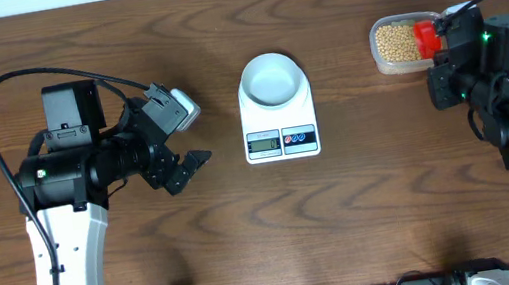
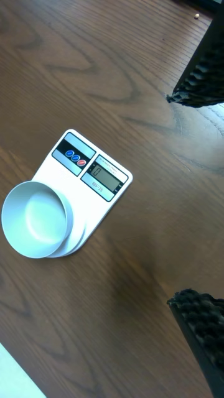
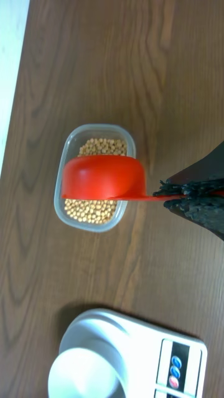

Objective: Scoop item into bowl and weigh 50g on scale
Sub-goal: 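Lower the scoop into the soybeans with the right gripper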

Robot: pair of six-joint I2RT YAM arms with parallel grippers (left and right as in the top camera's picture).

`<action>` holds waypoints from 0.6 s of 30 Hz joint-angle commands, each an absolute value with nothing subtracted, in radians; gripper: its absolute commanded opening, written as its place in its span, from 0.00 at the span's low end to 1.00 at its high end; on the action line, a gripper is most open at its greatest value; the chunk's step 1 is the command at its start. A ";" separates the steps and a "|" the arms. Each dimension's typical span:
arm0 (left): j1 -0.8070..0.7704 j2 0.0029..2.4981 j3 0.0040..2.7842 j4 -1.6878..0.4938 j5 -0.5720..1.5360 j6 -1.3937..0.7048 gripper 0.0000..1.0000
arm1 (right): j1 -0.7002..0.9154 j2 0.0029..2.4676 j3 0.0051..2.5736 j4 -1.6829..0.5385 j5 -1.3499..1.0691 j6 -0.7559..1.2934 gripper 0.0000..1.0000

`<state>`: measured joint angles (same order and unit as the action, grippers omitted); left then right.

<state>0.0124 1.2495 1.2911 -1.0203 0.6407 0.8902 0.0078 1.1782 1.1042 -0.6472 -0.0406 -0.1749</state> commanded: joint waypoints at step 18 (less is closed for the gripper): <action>0.017 1.255 1.307 -1.020 0.636 0.882 0.96 | 0.002 1.393 1.143 -0.628 0.151 -0.211 0.01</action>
<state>0.0124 1.2495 1.2911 -1.0203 0.6407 0.8902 0.0078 1.3540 1.1194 -0.6365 0.1146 -0.1970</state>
